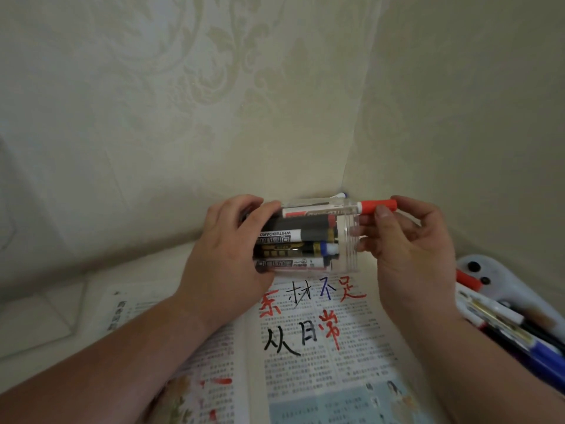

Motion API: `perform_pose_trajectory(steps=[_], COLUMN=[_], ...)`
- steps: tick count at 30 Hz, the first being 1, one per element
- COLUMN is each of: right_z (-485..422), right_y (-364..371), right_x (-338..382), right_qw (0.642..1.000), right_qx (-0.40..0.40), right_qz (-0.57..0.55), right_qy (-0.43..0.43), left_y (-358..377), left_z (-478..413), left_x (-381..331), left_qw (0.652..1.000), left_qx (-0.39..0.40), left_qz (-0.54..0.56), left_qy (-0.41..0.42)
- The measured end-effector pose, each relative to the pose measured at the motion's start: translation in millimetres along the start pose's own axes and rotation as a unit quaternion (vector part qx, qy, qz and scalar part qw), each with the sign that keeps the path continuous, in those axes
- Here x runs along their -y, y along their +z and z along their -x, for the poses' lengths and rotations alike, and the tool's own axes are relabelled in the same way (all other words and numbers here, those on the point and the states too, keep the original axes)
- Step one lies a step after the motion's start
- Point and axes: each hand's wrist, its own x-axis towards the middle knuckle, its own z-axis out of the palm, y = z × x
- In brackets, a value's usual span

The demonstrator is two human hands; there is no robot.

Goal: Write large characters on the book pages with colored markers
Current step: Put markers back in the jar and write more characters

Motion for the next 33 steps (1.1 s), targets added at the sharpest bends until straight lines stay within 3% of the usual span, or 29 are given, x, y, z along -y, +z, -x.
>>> perform_pose_trajectory(steps=[2, 4, 7, 13, 15, 17, 21, 25, 30, 33], right_z=[4.7, 9.3, 9.4, -1.2, -7.0, -1.3, 6.1, 6.0, 1.8, 1.9], right_y=[2.5, 2.6, -1.7, 0.8, 1.0, -0.5, -4.5, -5.3, -6.2, -6.3], right_x=[2.1, 4.2, 13.4, 9.1, 4.5, 3.3, -1.6, 0.8, -6.6, -8.3], right_qw=[0.995, 0.979, 0.966, 0.900, 0.892, 0.911, 0.955, 0.950, 0.945, 0.929], right_qx=[0.015, 0.101, 0.178, 0.332, 0.339, 0.322, 0.211, 0.122, 0.154, 0.201], right_qz=[0.091, 0.173, 0.187, 0.276, 0.296, 0.251, 0.182, 0.225, 0.244, 0.288], right_qy=[-0.027, -0.028, -0.032, -0.055, -0.054, -0.051, -0.099, -0.181, -0.157, -0.115], left_y=[0.9, 0.5, -0.9, 1.6, 1.4, 1.7, 1.5, -4.3, -2.0, 4.9], left_z=[0.2, 0.9, -0.1, 0.3, 0.0, 0.0, -0.1, -2.6, -0.3, -1.8], left_x=[-1.4, -1.2, 0.9, 6.6, 8.6, 8.9, 8.0, 8.4, 20.1, 34.0], left_qw=[1.000, 1.000, 0.999, 0.999, 0.999, 0.998, 0.996, 0.989, 0.943, 0.923], left_qx=[-0.001, -0.004, -0.010, 0.002, 0.003, -0.002, -0.006, -0.019, -0.013, -0.005], left_qz=[0.002, 0.007, 0.020, 0.039, 0.052, 0.055, 0.070, 0.089, 0.183, 0.174], left_qy=[-0.002, -0.010, -0.028, -0.009, -0.005, -0.003, -0.064, -0.114, -0.277, -0.342])
